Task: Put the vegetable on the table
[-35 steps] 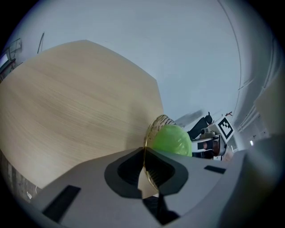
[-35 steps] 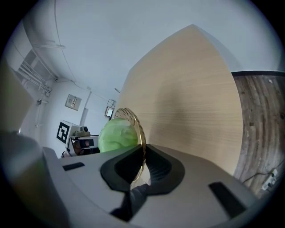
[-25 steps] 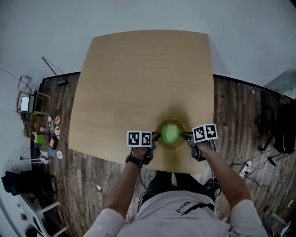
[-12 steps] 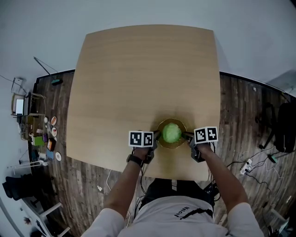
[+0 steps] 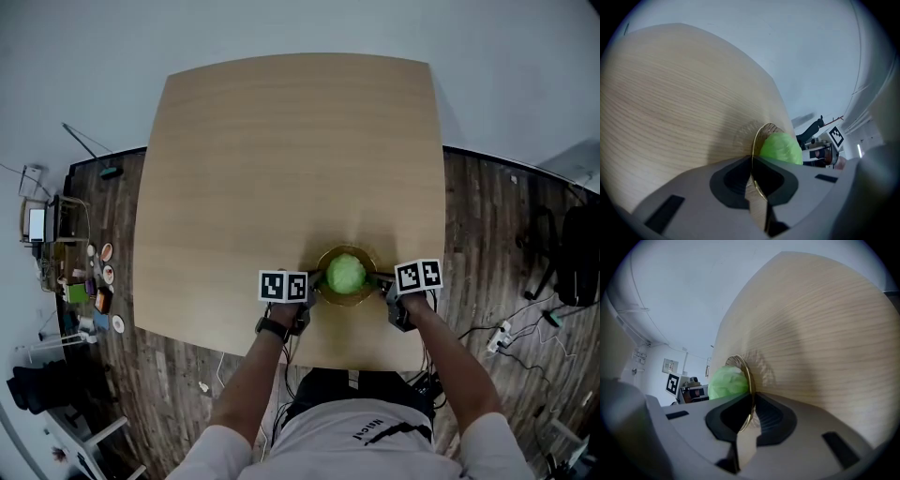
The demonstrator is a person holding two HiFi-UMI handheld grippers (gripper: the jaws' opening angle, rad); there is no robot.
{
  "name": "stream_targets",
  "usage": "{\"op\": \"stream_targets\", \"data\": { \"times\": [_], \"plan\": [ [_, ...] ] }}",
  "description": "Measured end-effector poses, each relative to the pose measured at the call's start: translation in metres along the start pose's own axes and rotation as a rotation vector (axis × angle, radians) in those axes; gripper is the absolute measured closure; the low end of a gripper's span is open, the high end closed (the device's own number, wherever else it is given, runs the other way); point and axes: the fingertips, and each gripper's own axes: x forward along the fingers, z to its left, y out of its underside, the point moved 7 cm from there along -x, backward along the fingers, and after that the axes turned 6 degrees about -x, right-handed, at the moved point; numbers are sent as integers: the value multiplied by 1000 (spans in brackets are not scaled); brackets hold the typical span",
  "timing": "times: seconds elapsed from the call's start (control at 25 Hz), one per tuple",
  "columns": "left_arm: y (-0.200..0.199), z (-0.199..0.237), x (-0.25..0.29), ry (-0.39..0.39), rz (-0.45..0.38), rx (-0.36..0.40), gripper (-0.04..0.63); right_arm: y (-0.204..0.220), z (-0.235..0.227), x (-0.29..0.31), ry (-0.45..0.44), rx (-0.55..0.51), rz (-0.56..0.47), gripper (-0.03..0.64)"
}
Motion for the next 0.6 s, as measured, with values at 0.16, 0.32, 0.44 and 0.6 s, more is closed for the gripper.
{"op": "stream_targets", "data": {
  "times": [0.16, 0.32, 0.44, 0.6],
  "plan": [
    [1, 1, -3, 5, 11, 5, 568, -2, -1, -3, -3, -5, 6, 586],
    [-2, 1, -8, -1, 6, 22, 567, -7, -2, -9, -1, -16, 3, 569],
    [-5, 1, -17, -2, -18, 13, 566, -7, 0, -12, 14, -40, 13, 569],
    [-8, 0, -30, -26, -49, -2, 560, -4, 2, -18, 62, -76, 17, 569]
  ]
}}
